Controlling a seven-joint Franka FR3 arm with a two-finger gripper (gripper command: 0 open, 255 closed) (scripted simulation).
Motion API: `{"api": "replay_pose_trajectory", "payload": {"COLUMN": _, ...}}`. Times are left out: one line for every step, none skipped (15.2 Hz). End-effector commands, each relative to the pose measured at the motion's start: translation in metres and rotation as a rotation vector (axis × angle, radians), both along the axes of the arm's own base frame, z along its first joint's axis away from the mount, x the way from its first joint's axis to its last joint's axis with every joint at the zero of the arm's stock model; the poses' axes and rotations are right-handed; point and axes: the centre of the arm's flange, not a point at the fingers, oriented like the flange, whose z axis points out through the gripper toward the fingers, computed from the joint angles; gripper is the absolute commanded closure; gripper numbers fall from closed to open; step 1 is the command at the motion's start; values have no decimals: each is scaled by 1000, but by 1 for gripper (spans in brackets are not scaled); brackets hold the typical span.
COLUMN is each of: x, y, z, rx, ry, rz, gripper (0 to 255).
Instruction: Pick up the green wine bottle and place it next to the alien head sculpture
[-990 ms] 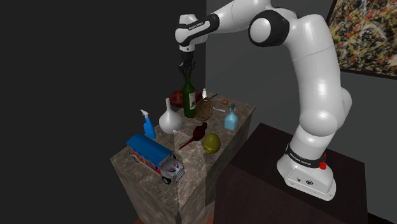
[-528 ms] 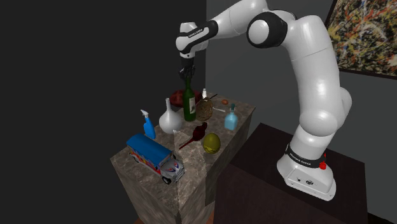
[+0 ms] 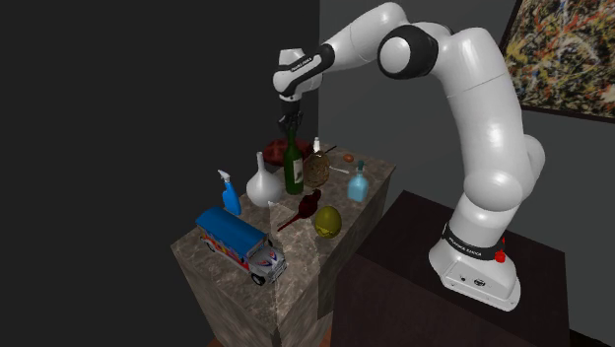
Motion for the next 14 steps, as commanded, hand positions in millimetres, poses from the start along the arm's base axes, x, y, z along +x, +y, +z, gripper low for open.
{"api": "replay_pose_trajectory", "payload": {"x": -1, "y": 0, "z": -11, "rx": 0, "ry": -1, "rz": 0, "gripper": 255}}
{"api": "replay_pose_trajectory", "payload": {"x": -1, "y": 0, "z": -16, "rx": 0, "ry": -1, "rz": 0, "gripper": 255}}
{"api": "replay_pose_trajectory", "payload": {"x": -1, "y": 0, "z": -21, "rx": 0, "ry": -1, "rz": 0, "gripper": 255}}
{"api": "replay_pose_trajectory", "payload": {"x": -1, "y": 0, "z": -27, "rx": 0, "ry": -1, "rz": 0, "gripper": 255}}
{"api": "replay_pose_trajectory", "payload": {"x": -1, "y": 0, "z": -32, "rx": 0, "ry": -1, "rz": 0, "gripper": 255}}
{"api": "replay_pose_trajectory", "payload": {"x": -1, "y": 0, "z": -37, "rx": 0, "ry": -1, "rz": 0, "gripper": 255}}
{"api": "replay_pose_trajectory", "payload": {"x": -1, "y": 0, "z": -42, "rx": 0, "ry": -1, "rz": 0, "gripper": 255}}
{"api": "replay_pose_trajectory", "payload": {"x": -1, "y": 0, "z": -48, "rx": 0, "ry": -1, "rz": 0, "gripper": 255}}
{"api": "replay_pose_trajectory", "payload": {"x": -1, "y": 0, "z": -53, "rx": 0, "ry": -1, "rz": 0, "gripper": 255}}
{"api": "replay_pose_trajectory", "payload": {"x": -1, "y": 0, "z": -58, "rx": 0, "ry": -1, "rz": 0, "gripper": 255}}
{"api": "replay_pose_trajectory", "payload": {"x": -1, "y": 0, "z": -64, "rx": 0, "ry": -1, "rz": 0, "gripper": 255}}
{"api": "replay_pose_trajectory", "payload": {"x": -1, "y": 0, "z": -69, "rx": 0, "ry": -1, "rz": 0, "gripper": 255}}
{"api": "replay_pose_trajectory", "payload": {"x": -1, "y": 0, "z": -74, "rx": 0, "ry": -1, "rz": 0, "gripper": 255}}
{"api": "replay_pose_trajectory", "payload": {"x": -1, "y": 0, "z": -79, "rx": 0, "ry": -1, "rz": 0, "gripper": 255}}
